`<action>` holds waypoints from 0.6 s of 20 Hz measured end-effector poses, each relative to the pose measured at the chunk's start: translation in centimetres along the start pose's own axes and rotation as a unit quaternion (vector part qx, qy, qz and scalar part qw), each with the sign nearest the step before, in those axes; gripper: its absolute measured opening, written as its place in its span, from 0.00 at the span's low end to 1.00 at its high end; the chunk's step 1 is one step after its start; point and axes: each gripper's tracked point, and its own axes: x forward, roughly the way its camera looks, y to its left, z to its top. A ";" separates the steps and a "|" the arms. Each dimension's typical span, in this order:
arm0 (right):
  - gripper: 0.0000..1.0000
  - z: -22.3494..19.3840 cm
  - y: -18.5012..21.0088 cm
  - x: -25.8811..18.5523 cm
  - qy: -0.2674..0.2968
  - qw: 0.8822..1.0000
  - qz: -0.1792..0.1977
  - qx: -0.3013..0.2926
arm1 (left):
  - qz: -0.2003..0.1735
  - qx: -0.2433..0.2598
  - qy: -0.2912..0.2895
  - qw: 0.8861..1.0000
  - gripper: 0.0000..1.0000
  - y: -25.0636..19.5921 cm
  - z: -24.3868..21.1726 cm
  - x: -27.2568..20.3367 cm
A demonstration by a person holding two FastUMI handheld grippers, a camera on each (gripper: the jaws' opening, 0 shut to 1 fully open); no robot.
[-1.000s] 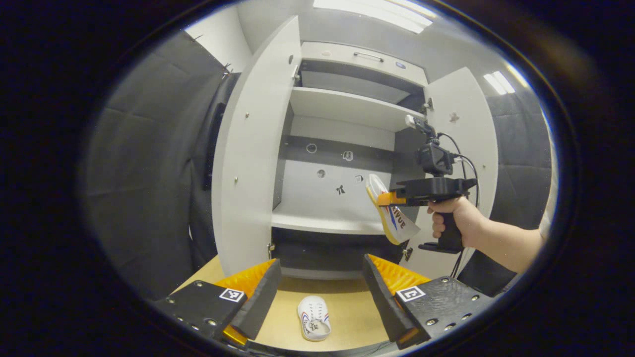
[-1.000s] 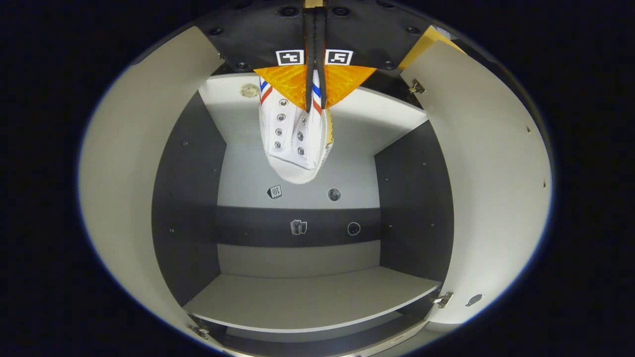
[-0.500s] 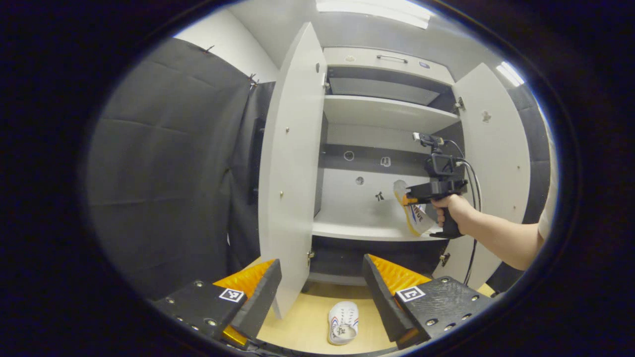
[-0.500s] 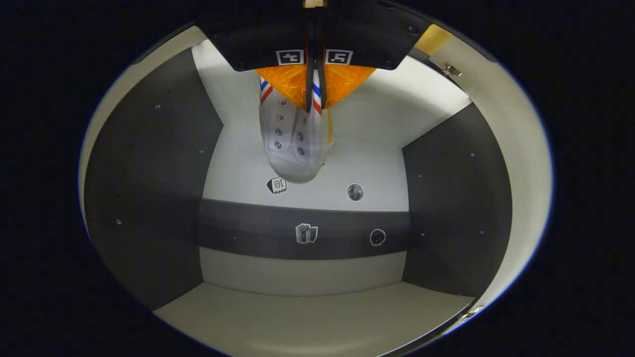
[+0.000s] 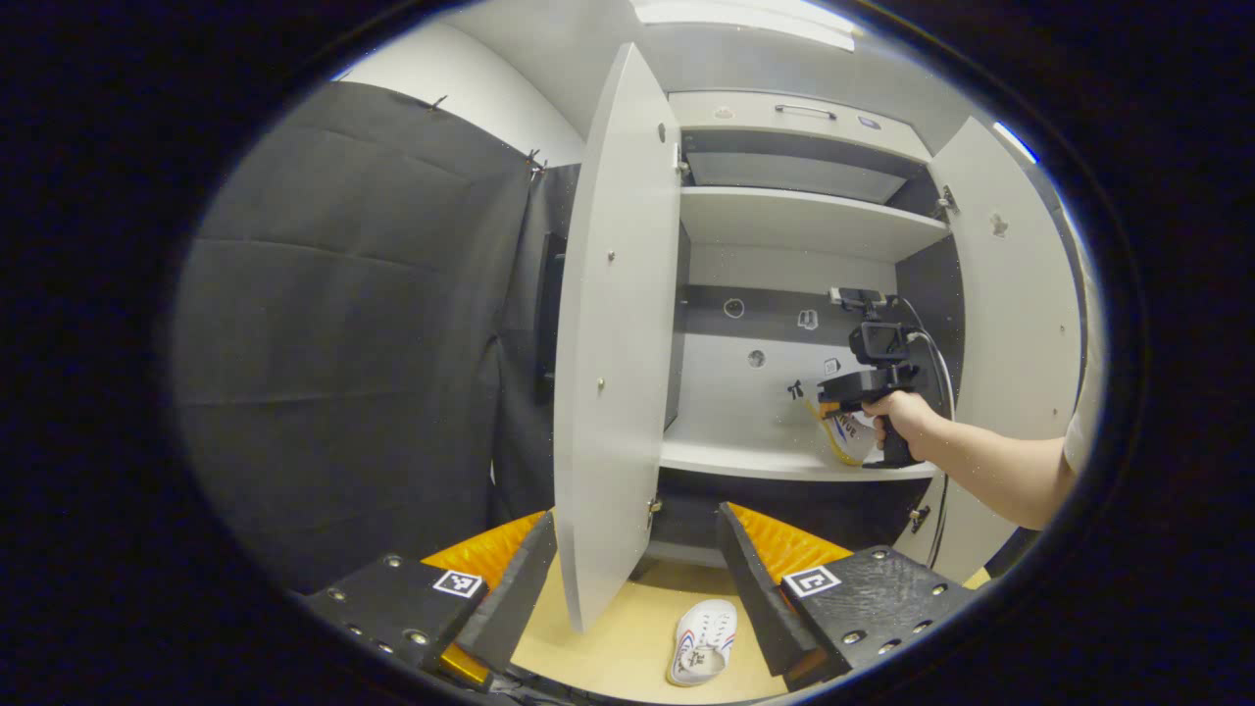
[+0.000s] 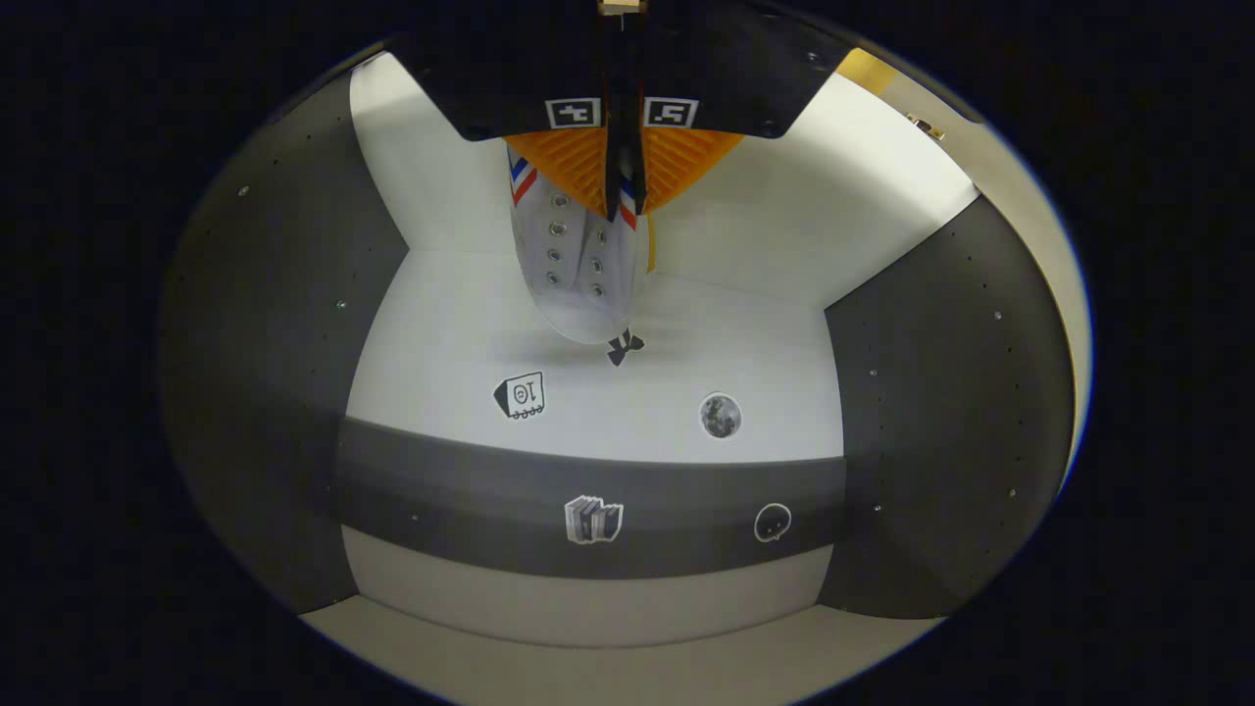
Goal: Grab one shoe with the right hand and put it into the shoe cabinet, grab the other shoe with the left hand and put it into the shoe cabinet; then close the right door with the right hand and the left door with the left hand.
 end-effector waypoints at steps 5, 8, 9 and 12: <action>0.05 -1.0 0.1 1.6 0.016 1.000 0.005 0.003 | 0.011 0.004 0.005 1.000 0.99 -0.6 -0.3 0.6; 0.17 -1.7 1.3 2.1 0.027 0.999 0.032 0.014 | 0.011 0.006 0.011 1.000 0.95 -1.5 -1.0 0.7; 0.35 -1.6 1.6 1.6 0.026 0.999 0.034 0.011 | 0.009 0.010 0.012 1.000 0.94 -1.8 -1.2 0.6; 0.79 -1.0 2.6 -0.7 0.000 0.999 0.044 0.002 | -0.005 0.015 0.028 0.999 0.94 -3.1 -2.8 0.5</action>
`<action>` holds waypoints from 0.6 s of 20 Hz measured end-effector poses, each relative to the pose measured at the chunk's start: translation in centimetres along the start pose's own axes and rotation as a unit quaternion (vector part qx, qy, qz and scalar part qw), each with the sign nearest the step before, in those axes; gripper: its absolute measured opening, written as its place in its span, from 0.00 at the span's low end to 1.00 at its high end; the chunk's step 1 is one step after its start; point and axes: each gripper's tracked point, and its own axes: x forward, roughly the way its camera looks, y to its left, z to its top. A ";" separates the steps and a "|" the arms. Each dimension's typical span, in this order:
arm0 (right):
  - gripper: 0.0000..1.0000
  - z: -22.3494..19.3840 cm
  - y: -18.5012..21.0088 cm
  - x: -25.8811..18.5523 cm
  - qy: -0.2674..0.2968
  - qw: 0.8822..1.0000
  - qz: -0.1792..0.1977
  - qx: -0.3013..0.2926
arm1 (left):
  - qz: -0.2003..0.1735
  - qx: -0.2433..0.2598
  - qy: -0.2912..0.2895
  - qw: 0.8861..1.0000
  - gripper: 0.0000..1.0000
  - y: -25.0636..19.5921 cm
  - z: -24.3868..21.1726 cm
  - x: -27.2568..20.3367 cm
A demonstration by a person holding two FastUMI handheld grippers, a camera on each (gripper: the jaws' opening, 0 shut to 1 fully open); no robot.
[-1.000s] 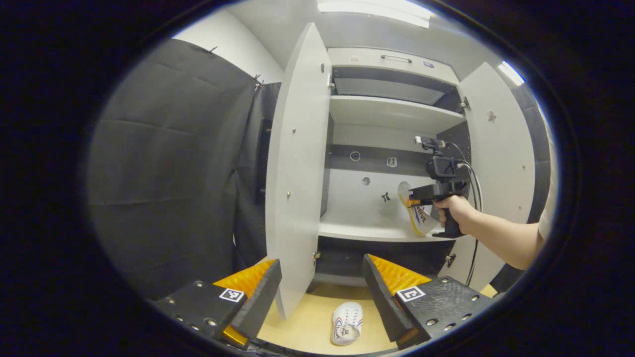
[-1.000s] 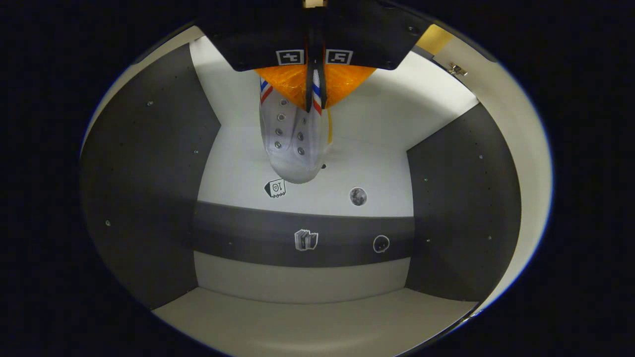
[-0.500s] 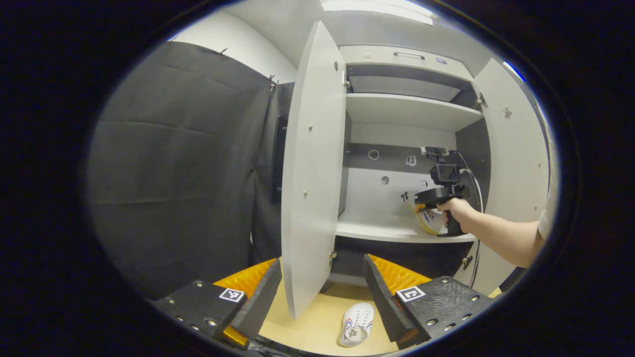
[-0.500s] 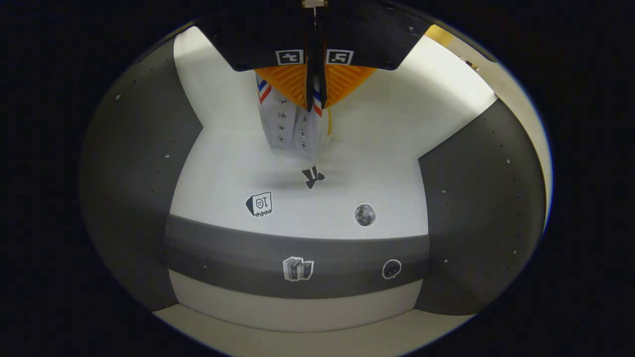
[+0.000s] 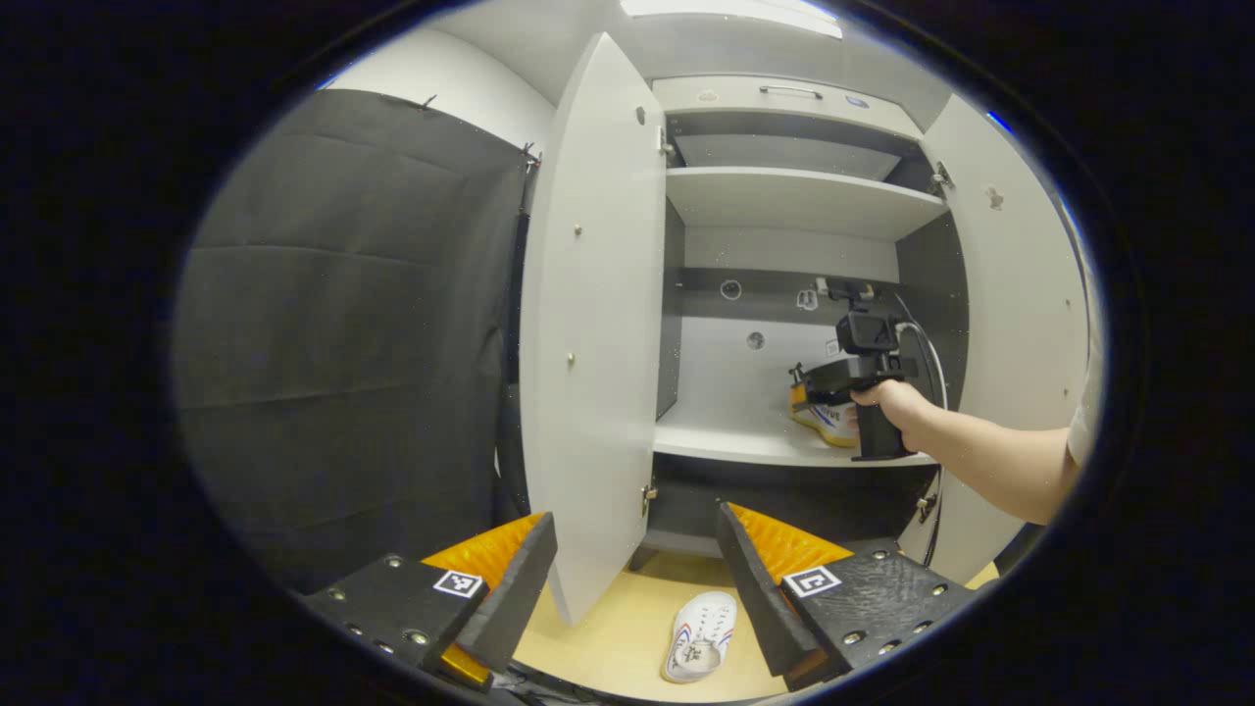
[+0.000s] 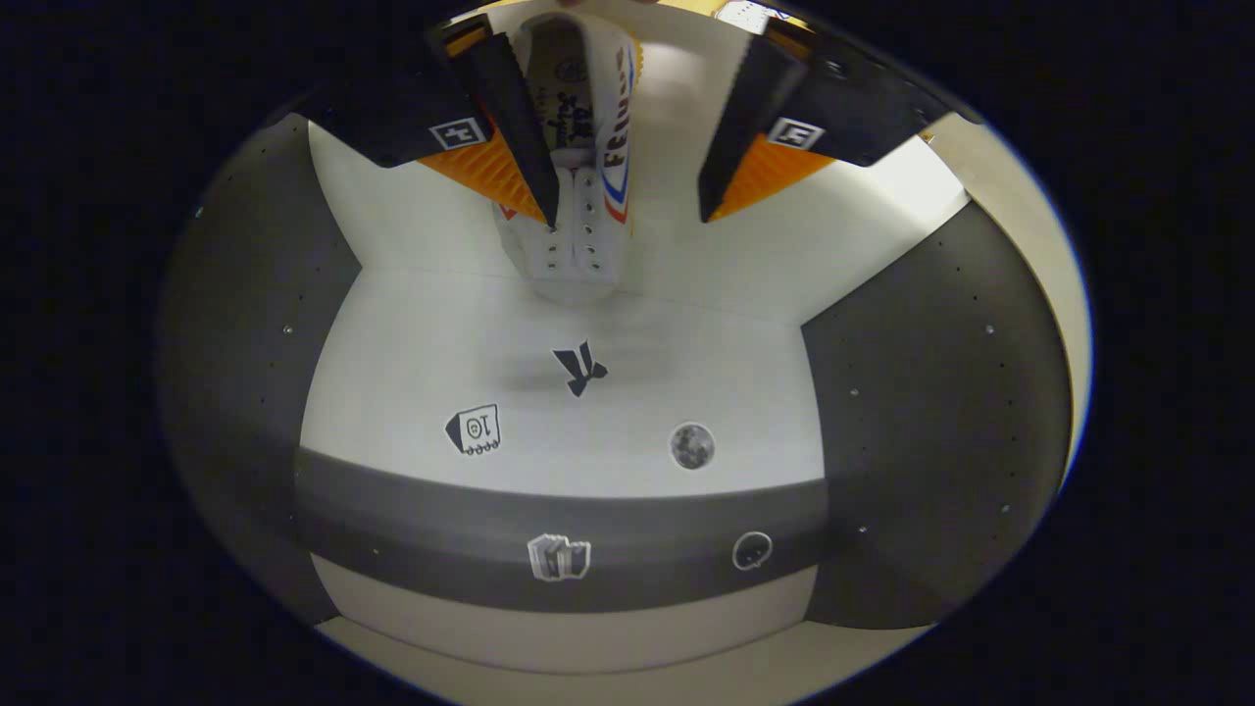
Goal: Grab one shoe with the right hand and put it into the shoe cabinet, grab the other shoe with the left hand and put it into the shoe cabinet; then close the right door with the right hand and the left door with the left hand.
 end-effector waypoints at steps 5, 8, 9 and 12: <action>1.00 0.1 1.7 -6.1 -0.031 0.999 0.013 -0.009 | -0.064 0.004 0.029 0.998 0.94 -1.9 -3.4 1.8; 1.00 -0.9 2.1 -10.5 -0.055 0.998 0.008 -0.001 | -0.111 0.028 0.065 0.991 0.95 -2.5 -7.5 3.9; 1.00 -1.6 2.1 -11.9 -0.061 0.998 0.004 0.009 | -0.130 0.038 0.082 0.987 0.95 -2.7 -9.0 4.5; 0.97 -4.9 1.6 -16.2 -0.065 0.997 -0.013 0.026 | -0.181 0.056 0.138 0.972 0.95 -3.5 -14.2 6.0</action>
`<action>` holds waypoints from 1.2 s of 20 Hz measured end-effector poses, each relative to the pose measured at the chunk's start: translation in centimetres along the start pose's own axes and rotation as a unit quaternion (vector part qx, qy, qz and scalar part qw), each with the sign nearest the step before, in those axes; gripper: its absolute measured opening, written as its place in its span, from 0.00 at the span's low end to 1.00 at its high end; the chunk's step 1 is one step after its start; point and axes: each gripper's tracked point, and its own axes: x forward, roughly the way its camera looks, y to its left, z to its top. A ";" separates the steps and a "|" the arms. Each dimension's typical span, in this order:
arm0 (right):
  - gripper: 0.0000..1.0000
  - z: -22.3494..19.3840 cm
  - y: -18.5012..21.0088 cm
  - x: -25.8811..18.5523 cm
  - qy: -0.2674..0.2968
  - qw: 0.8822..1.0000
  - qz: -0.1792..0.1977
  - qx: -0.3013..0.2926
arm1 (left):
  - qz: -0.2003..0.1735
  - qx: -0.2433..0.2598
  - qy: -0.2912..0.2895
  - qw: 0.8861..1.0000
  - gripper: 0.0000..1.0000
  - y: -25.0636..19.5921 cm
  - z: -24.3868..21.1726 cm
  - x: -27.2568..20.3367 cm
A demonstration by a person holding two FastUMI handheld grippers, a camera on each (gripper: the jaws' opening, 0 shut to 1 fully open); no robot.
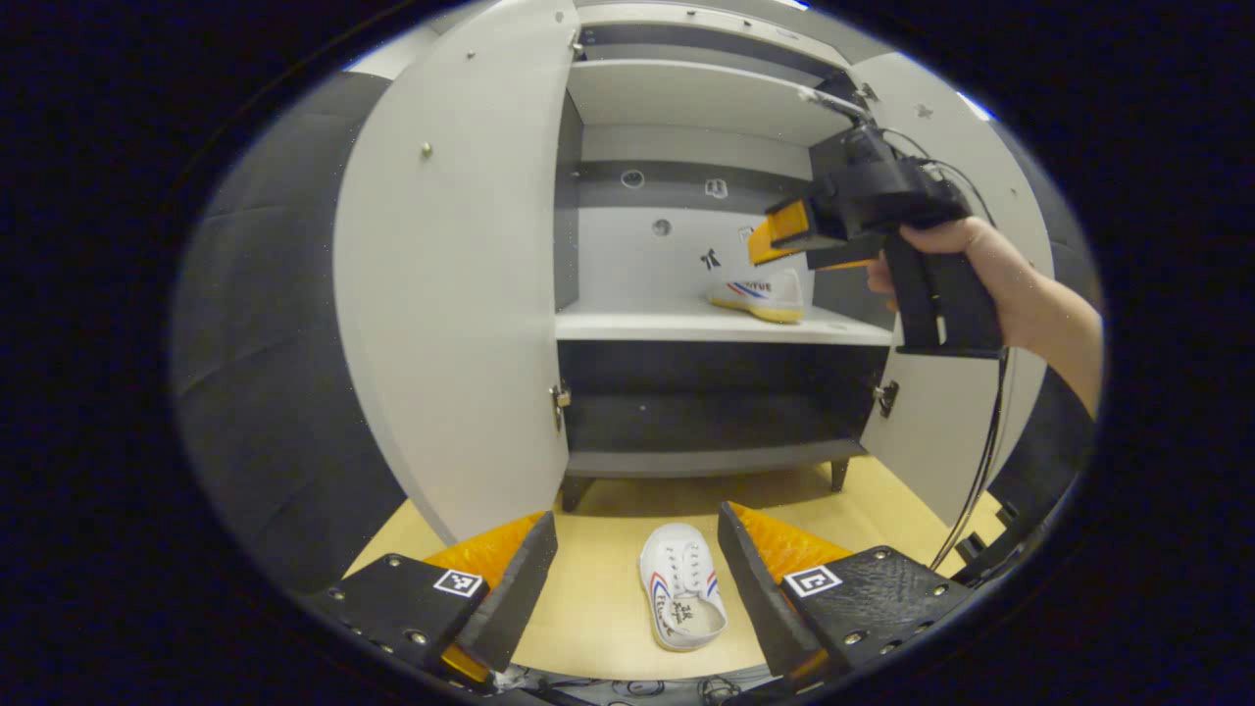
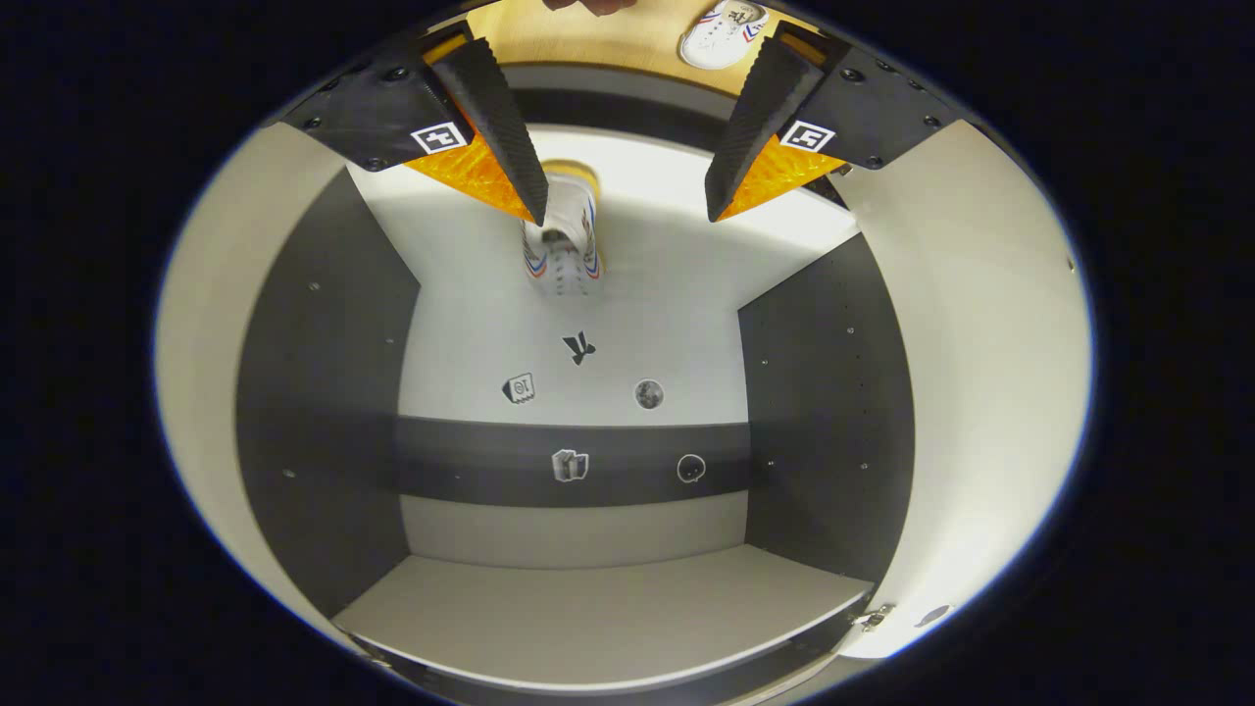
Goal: Grab one shoe with the right hand and put it into the shoe cabinet, grab the other shoe with the left hand and put it into the shoe cabinet; then close the right door with the right hand and the left door with the left hand.
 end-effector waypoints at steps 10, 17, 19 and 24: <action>0.97 -15.2 -2.6 -15.2 0.084 0.992 -0.090 0.031 | -0.091 0.081 0.143 0.982 0.95 -2.4 -13.4 9.3; 1.00 -22.0 -7.5 -25.7 0.140 0.967 -0.209 0.043 | -0.130 0.100 0.204 0.965 1.00 -1.5 -18.8 13.1; 0.97 -24.0 -9.3 -28.8 0.161 0.953 -0.250 0.059 | -0.156 0.074 0.215 0.961 1.00 -2.1 -19.6 13.3; 1.00 -25.3 -15.3 -34.8 0.159 0.921 -0.341 0.100 | -0.162 0.075 0.253 0.951 0.67 -2.8 -20.5 12.9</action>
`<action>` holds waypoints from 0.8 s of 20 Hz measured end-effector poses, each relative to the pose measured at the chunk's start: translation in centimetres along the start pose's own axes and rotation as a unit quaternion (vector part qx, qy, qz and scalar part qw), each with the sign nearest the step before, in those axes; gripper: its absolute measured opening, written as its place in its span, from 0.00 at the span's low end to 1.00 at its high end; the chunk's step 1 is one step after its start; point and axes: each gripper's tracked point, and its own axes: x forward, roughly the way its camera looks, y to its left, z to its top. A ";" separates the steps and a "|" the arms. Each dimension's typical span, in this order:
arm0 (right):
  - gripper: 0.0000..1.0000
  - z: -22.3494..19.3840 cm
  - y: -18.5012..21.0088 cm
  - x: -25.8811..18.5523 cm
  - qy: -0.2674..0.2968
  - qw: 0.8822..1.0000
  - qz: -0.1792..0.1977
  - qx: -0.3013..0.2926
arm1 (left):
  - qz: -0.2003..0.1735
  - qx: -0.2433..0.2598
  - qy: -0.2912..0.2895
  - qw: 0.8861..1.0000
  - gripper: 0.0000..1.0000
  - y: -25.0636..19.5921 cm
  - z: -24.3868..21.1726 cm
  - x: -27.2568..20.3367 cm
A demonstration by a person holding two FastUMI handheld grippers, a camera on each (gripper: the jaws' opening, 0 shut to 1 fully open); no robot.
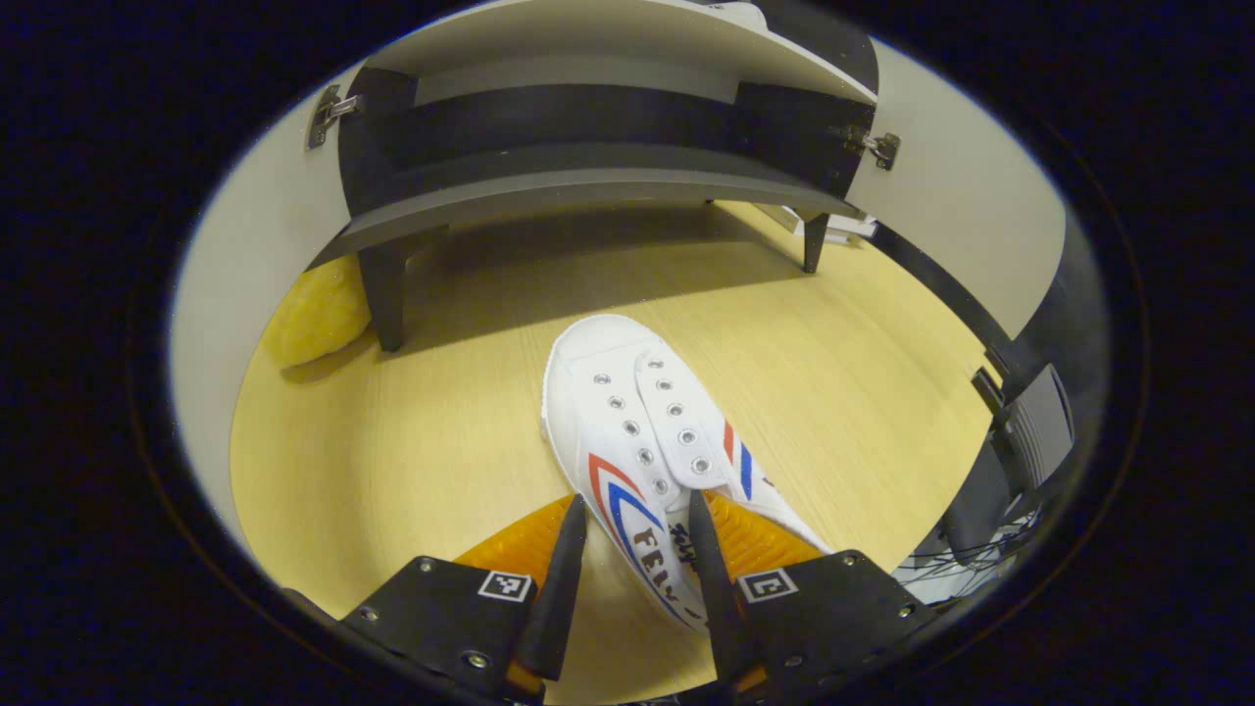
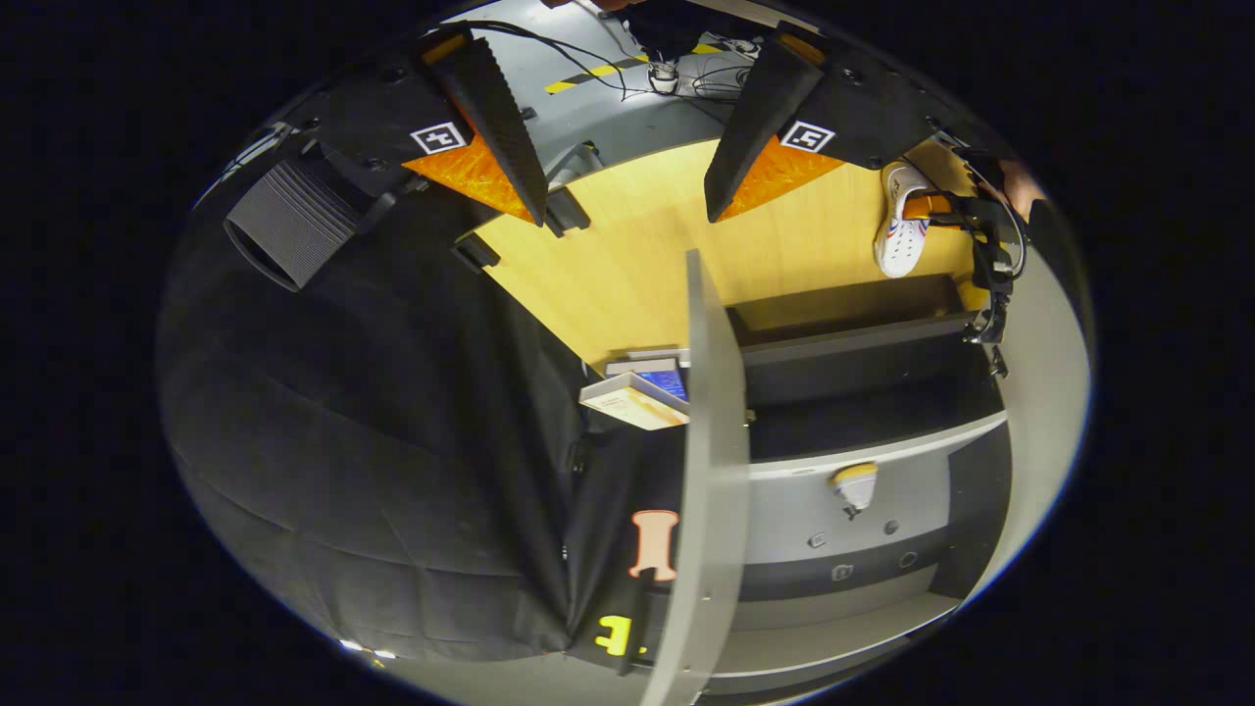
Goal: Grab one shoe with the right hand and put it into the shoe cabinet, grab the other shoe with the left hand and put it into the shoe cabinet; then close the right door with the right hand and the left door with the left hand.
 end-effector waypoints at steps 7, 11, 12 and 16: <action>1.00 2.1 -3.9 3.6 -0.015 0.999 -0.022 0.024 | 0.047 -0.056 0.041 0.997 0.24 0.6 0.6 0.2; 1.00 4.3 -5.7 7.1 -0.035 0.999 -0.014 0.034 | 0.095 -0.072 0.040 0.992 0.02 1.0 1.0 -0.1; 1.00 4.8 -6.1 8.1 -0.040 0.999 -0.010 0.033 | 0.104 -0.074 0.033 0.991 0.02 1.1 1.0 0.2; 1.00 6.3 -7.7 12.7 -0.057 0.998 0.002 0.009 | 0.116 -0.081 0.007 0.990 0.02 1.3 1.7 -0.4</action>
